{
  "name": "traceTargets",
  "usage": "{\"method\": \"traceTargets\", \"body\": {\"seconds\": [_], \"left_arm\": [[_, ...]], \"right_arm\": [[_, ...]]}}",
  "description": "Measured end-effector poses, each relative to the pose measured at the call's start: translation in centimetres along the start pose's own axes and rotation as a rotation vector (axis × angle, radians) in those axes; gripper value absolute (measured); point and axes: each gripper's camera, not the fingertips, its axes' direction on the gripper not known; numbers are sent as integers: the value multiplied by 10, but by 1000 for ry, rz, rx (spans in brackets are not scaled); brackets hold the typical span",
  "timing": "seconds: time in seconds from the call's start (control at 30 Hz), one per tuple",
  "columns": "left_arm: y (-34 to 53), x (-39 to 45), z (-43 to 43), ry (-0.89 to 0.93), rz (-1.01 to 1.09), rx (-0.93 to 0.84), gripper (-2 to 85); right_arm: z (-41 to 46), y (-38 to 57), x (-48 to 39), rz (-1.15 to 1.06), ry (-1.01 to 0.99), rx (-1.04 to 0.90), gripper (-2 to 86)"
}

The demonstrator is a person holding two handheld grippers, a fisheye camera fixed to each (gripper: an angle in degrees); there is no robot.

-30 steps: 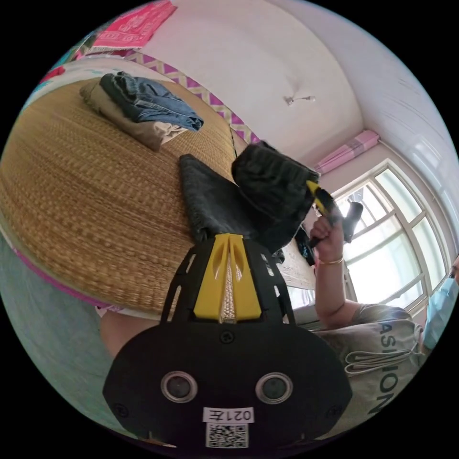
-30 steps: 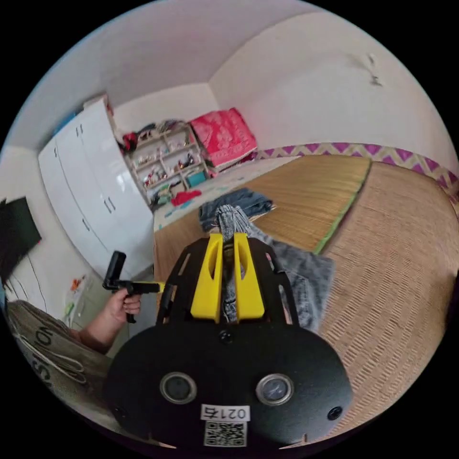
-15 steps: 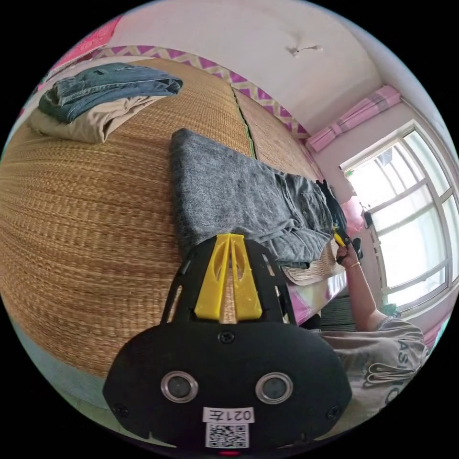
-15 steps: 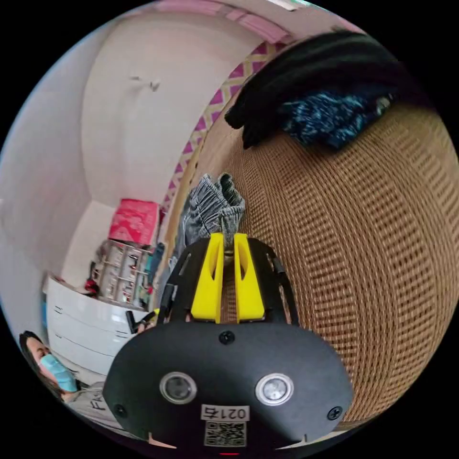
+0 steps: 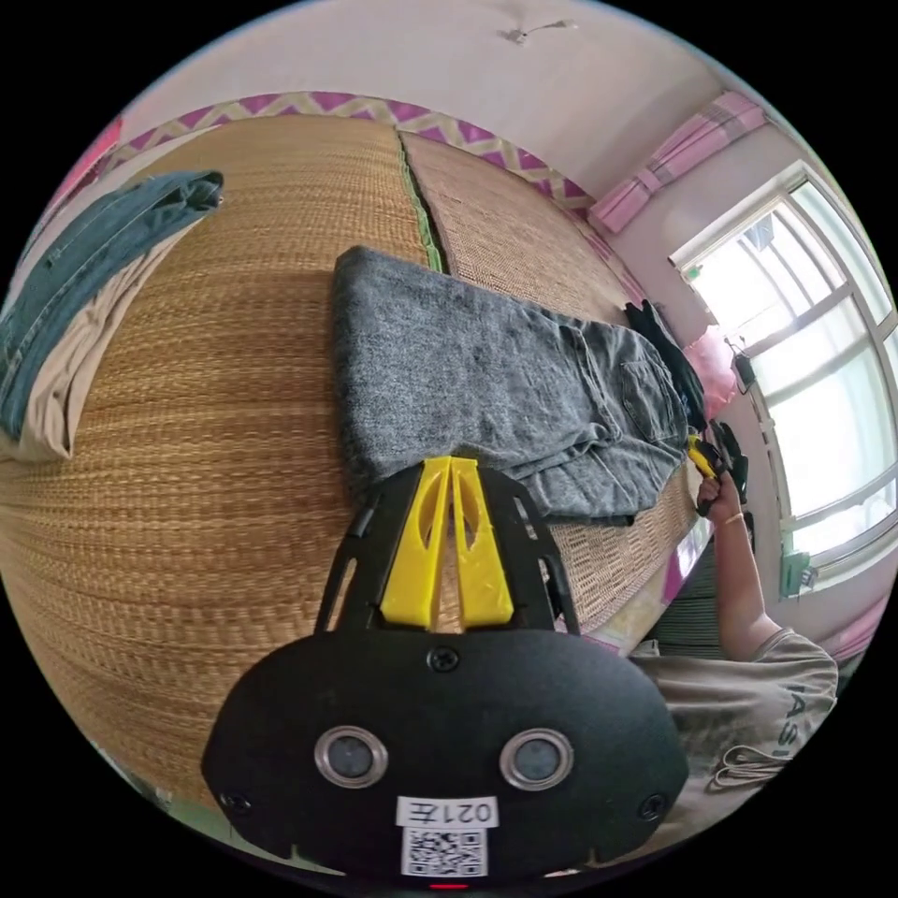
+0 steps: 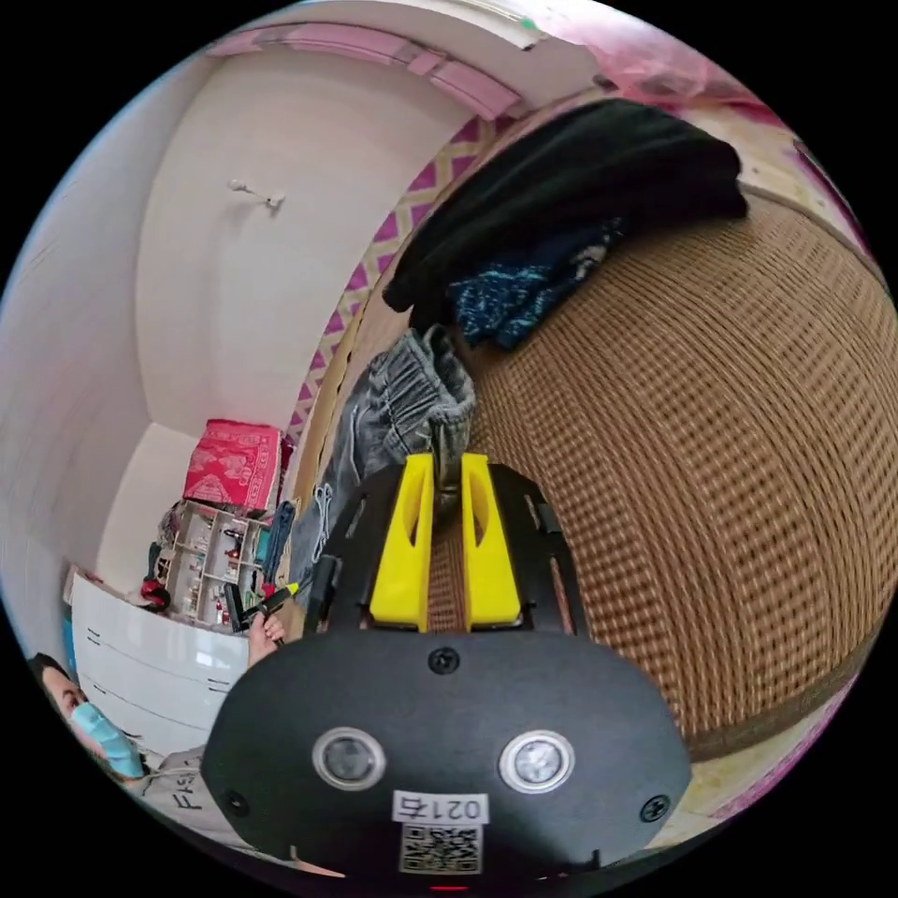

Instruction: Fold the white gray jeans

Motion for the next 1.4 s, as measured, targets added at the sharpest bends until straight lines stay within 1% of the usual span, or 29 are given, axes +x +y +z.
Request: {"method": "traceTargets", "body": {"seconds": [0.03,0.07,0.1,0.13,0.17,0.2,0.23,0.27,0.3,0.37,0.47,0.63,0.67,0.7,0.77,0.83,0.87,0.9,0.97,1.0,1.07,1.1,1.17,1.2,1.27,1.3,1.37,1.4], "left_arm": [[5,16,-14,-14,29,56,-8],[14,42,-29,-27,114,126,-7],[18,58,-35,-40,163,153,-7],[24,94,-40,-85,263,183,-4],[28,133,-38,-125,380,192,0],[30,154,-33,-142,443,187,7],[31,194,-18,-188,561,165,21],[31,230,3,-260,652,132,49],[31,245,15,-301,688,118,63],[29,286,57,-425,782,82,82],[25,302,96,-487,838,-3,89],[25,280,106,-442,802,-35,72],[28,270,107,-427,801,-42,60],[29,265,107,-420,796,-38,53],[34,238,99,-358,753,-28,15],[38,210,79,-285,686,24,4],[41,185,49,-225,608,107,0],[43,170,32,-201,568,150,-2],[62,99,-51,-141,425,307,-6],[69,80,-71,-139,399,342,-6],[107,-10,-152,-165,275,462,-8],[118,-34,-170,-178,242,486,-8],[170,-140,-226,-245,63,560,-9],[183,-169,-236,-252,13,571,-9],[237,-287,-241,-222,-188,549,-10],[250,-315,-235,-192,-230,537,-10],[296,-403,-191,-100,-356,483,-10],[305,-420,-178,-89,-391,463,-10]], "right_arm": [[-11,8,-5,-5,30,33,55],[-37,27,-28,-54,137,131,54],[-58,49,-61,-141,226,232,53],[-64,60,-80,-200,250,264,53],[-67,79,-118,-329,263,286,51],[-57,95,-157,-452,251,255,49],[-48,102,-176,-512,240,226,49],[-25,114,-212,-612,240,147,50],[2,128,-246,-698,270,68,53],[42,154,-291,-828,344,8,54],[108,197,-346,-996,475,-65,55],[186,245,-402,-1170,636,-101,59],[206,253,-409,-1193,662,-145,56],[229,258,-412,-1202,673,-237,37],[238,268,-418,-1196,659,-210,21],[246,277,-428,-1207,678,-214,13],[251,282,-434,-1207,686,-215,10],[256,286,-438,-1207,691,-215,7],[262,291,-444,-1210,697,-217,4],[266,294,-448,-1211,703,-217,3],[272,298,-453,-1204,708,-211,2],[276,302,-456,-1209,718,-205,1],[283,308,-459,-1216,736,-196,0],[288,312,-462,-1221,752,-191,0],[295,317,-464,-1226,770,-183,-1],[299,317,-465,-1215,773,-183,-1],[304,315,-465,-1196,767,-187,-1],[307,313,-465,-1188,759,-191,-1]]}}
